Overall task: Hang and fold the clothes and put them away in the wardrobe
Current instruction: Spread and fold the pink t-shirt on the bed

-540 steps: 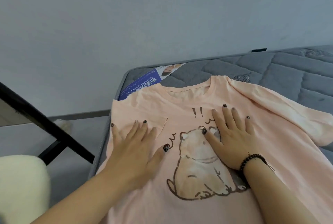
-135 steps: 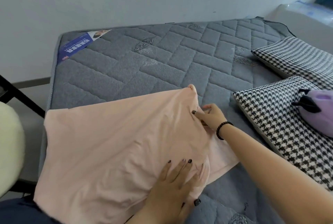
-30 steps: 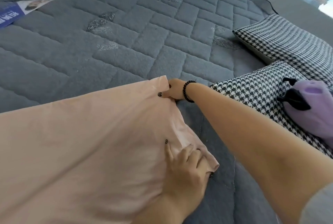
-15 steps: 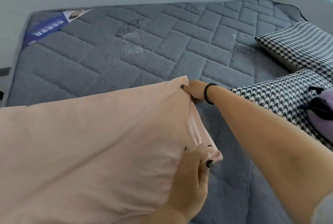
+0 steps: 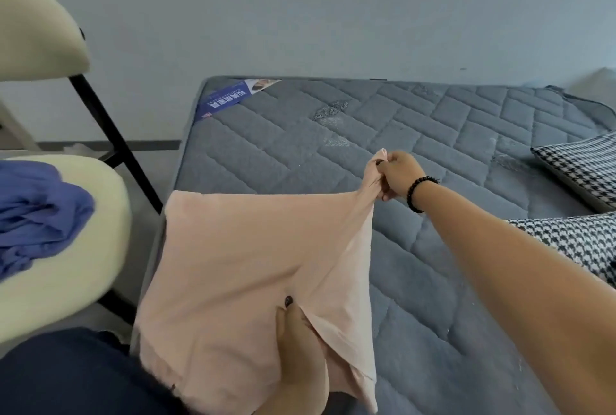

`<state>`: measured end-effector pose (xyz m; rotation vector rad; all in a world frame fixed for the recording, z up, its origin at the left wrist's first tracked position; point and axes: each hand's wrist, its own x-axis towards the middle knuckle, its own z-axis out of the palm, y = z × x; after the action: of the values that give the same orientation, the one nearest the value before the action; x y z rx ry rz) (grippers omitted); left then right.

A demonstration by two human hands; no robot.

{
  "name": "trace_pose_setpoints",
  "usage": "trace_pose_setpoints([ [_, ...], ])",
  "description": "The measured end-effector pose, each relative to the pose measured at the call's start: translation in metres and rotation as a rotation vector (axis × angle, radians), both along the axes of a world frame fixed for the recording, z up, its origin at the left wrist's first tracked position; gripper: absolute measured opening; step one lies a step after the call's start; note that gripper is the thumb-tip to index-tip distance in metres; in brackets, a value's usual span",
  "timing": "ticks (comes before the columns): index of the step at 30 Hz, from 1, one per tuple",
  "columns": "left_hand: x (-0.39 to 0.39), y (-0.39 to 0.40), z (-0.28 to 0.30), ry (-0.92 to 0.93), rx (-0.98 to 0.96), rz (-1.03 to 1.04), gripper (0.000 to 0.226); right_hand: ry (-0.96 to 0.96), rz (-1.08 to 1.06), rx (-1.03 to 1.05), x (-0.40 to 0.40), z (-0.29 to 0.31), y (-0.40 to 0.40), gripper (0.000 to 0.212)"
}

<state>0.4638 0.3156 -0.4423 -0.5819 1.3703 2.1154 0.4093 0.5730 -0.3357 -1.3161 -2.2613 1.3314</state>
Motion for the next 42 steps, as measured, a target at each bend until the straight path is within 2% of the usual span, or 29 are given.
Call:
trace_pose_setpoints([
  [1, -0.002, -0.007, 0.003, -0.009, 0.01, 0.039, 0.028, 0.015, 0.023, 0.013, -0.012, 0.007, -0.012, 0.014],
  [4, -0.014, -0.031, -0.006, -0.007, -0.009, 0.153, 0.082, 0.056, 0.107, 0.038, -0.048, 0.025, -0.054, 0.018],
  [5, -0.02, -0.042, -0.001, -0.008, -0.002, 0.174, 0.087, 0.053, 0.141, 0.044, -0.061, 0.028, -0.069, 0.021],
  [8, -0.037, -0.077, 0.007, 0.024, -0.055, 0.167, 0.079, 0.057, 0.236, 0.1, -0.102, 0.025, -0.112, 0.028],
  [12, -0.058, -0.12, 0.007, -0.039, -0.089, 0.287, 0.052, 0.037, 0.312, 0.135, -0.155, 0.005, -0.164, 0.036],
  [19, -0.088, -0.166, -0.004, -0.148, -0.183, 0.443, 0.043, -0.105, 0.378, 0.11, -0.221, -0.058, -0.218, 0.05],
  [22, -0.092, -0.177, -0.007, -0.219, -0.191, 0.466, 0.028, -0.13, 0.375, 0.095, -0.234, -0.078, -0.233, 0.042],
  [24, -0.091, -0.184, -0.005, -0.224, -0.222, 0.439, 0.021, -0.111, 0.379, -0.021, -0.235, -0.081, -0.246, 0.034],
  [26, -0.091, -0.19, 0.002, -0.137, -0.323, 0.407, 0.011, -0.033, 0.392, -0.244, -0.229, -0.082, -0.258, 0.026],
  [28, -0.091, -0.193, 0.006, 0.026, -0.479, 0.324, 0.03, 0.088, 0.399, -0.305, -0.22, -0.085, -0.265, 0.025],
  [30, -0.092, -0.193, 0.009, 0.275, -0.684, 0.176, 0.05, 0.172, 0.491, -0.127, -0.204, -0.084, -0.267, 0.03],
  [32, -0.095, -0.189, 0.001, 0.588, -0.93, -0.04, 0.052, 0.171, 0.59, 0.16, -0.181, -0.085, -0.263, 0.037],
  [33, -0.097, -0.185, -0.005, 0.737, -1.002, -0.15, 0.053, 0.156, 0.611, 0.271, -0.169, -0.086, -0.26, 0.039],
  [35, -0.099, -0.175, -0.015, 0.931, -1.023, -0.327, 0.056, 0.161, 0.667, 0.457, -0.149, -0.094, -0.25, 0.042],
  [37, -0.102, -0.164, -0.022, 1.078, -1.057, -0.501, 0.056, 0.113, 0.805, 0.6, -0.133, -0.106, -0.241, 0.041],
  [39, -0.104, -0.155, -0.032, 1.18, -1.176, -0.644, 0.057, -0.037, 0.957, 0.688, -0.123, -0.118, -0.234, 0.052],
  [42, -0.106, -0.152, -0.048, 1.123, -1.305, -0.783, 0.065, -0.213, 1.011, 0.758, -0.12, -0.133, -0.225, 0.069],
])
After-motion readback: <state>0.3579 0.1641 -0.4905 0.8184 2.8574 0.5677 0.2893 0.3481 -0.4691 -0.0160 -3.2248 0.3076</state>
